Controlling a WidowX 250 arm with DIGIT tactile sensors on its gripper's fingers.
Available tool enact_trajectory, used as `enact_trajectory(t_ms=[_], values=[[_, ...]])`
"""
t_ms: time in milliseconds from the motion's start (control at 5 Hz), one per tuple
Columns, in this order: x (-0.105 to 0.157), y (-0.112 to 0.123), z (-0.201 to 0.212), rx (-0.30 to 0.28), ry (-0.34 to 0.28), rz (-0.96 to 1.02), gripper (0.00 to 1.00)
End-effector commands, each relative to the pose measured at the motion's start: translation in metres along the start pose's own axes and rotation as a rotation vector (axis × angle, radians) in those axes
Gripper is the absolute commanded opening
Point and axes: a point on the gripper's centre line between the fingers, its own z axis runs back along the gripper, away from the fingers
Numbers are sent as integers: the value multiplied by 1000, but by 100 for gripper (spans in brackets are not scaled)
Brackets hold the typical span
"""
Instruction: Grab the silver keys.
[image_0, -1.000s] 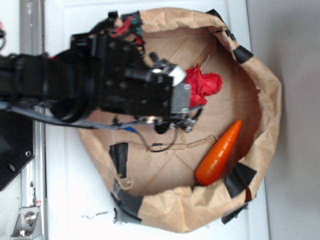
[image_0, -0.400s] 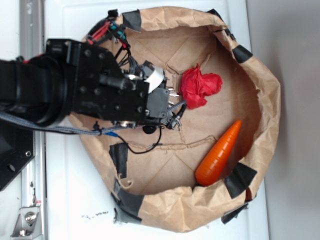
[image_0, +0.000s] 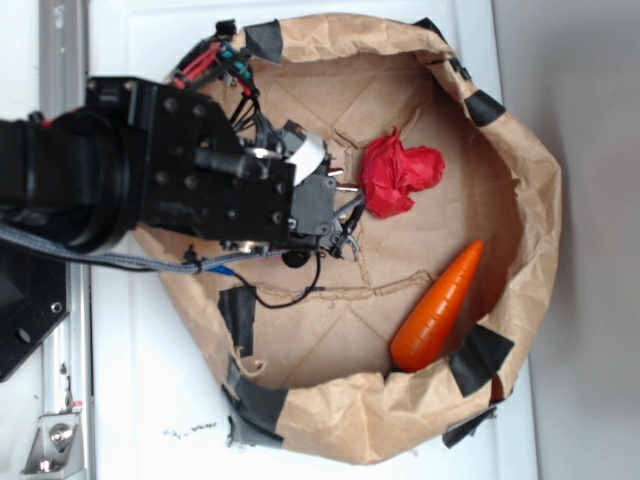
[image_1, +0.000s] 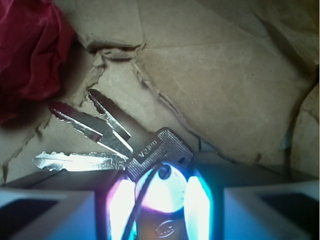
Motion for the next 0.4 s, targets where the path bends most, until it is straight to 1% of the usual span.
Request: enact_trajectory(t_ms=[0,200], values=[[13,7,16,-44,-14,3,0],[19,2,29,-52,-17,25,0]])
